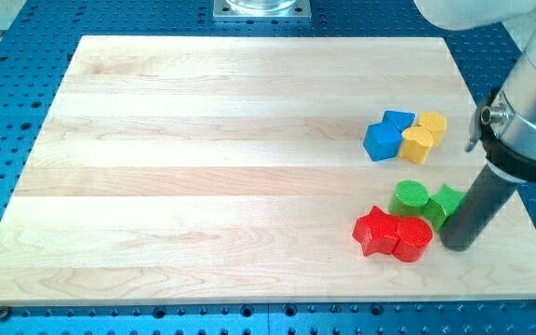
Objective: Move your arm to the top right of the green star
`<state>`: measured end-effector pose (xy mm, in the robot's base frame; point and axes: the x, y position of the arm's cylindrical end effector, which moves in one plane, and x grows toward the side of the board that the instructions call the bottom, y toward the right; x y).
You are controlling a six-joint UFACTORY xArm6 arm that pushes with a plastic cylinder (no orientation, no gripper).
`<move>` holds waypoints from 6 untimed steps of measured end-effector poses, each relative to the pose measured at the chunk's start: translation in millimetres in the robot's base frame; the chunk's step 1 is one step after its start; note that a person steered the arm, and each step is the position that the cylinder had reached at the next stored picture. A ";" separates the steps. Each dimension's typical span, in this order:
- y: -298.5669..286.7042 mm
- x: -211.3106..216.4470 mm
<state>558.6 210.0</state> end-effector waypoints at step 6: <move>19.2 -120.8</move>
